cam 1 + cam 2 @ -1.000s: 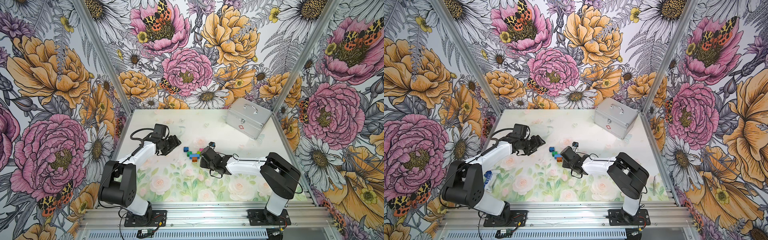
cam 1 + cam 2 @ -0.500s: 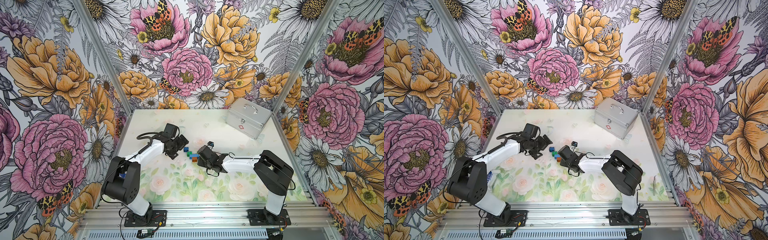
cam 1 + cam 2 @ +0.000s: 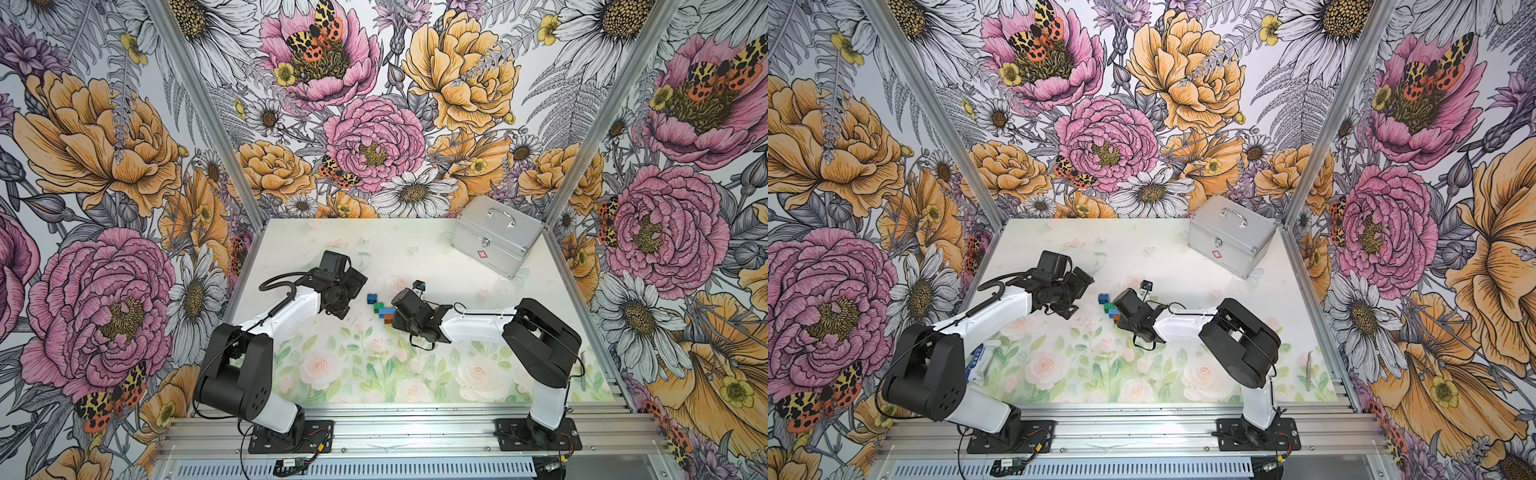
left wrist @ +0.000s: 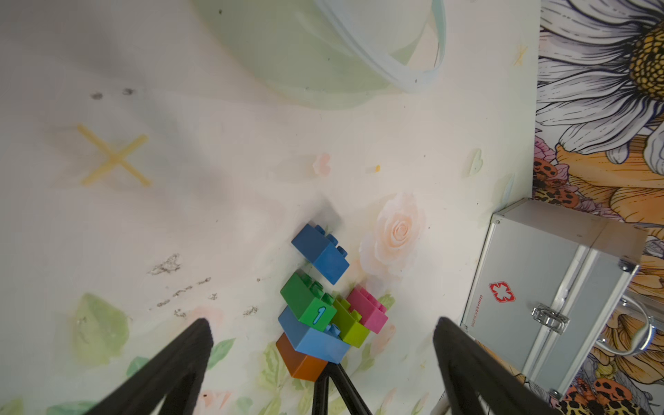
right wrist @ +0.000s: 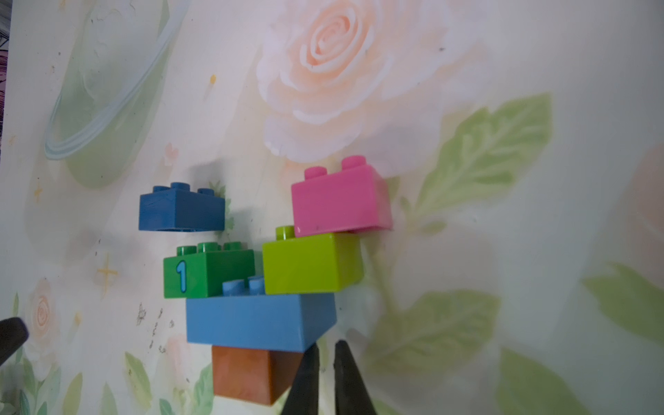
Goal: Assemble the letter v with lego
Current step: Assemble the lego brick with the lego brick.
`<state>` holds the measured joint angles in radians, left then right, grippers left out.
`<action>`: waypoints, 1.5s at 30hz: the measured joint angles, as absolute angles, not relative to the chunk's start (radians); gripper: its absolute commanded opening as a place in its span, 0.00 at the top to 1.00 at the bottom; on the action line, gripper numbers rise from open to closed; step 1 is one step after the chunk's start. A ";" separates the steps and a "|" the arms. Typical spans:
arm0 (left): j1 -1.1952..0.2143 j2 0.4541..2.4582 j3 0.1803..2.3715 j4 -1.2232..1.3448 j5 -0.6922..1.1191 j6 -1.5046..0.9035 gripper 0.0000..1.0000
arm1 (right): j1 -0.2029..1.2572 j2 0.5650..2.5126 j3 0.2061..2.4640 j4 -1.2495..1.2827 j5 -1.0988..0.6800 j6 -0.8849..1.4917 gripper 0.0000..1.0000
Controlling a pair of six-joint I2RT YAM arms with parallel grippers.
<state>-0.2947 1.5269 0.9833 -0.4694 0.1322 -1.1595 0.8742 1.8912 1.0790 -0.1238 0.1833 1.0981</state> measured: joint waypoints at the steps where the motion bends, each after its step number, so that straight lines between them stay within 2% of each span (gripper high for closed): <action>1: -0.274 1.544 0.996 -0.475 0.145 -1.111 0.02 | 0.871 1.896 1.086 -0.123 0.180 1.098 0.87; 7: -0.228 1.607 1.140 -0.566 0.125 -0.680 0.01 | 0.869 1.927 1.109 -0.123 0.167 1.100 0.87; 13: -0.330 1.571 1.165 -0.557 0.004 -0.019 0.01 | 0.869 1.931 1.109 -0.123 0.164 1.115 0.87; 15: -0.323 1.556 1.137 -0.557 0.047 0.166 0.01 | 0.869 1.936 1.110 -0.123 0.163 1.126 0.87; 20: -0.189 1.510 1.063 -0.557 0.197 0.568 0.01 | 0.869 1.944 1.111 -0.115 0.161 1.159 0.87; 24: -0.178 1.493 1.026 -0.552 0.309 0.830 0.01 | 0.869 1.946 1.112 -0.114 0.162 1.180 0.87; 32: -0.265 1.518 0.979 -0.532 0.395 1.091 0.01 | 0.869 1.948 1.116 -0.113 0.164 1.209 0.86; 45: -0.279 1.633 0.958 -0.428 0.467 1.159 0.01 | 0.863 1.948 1.116 -0.113 0.164 1.241 0.87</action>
<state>-0.2794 1.6325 0.9585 -0.4282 0.4675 1.1595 0.8627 1.9480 1.1160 -0.1131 0.1642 1.2411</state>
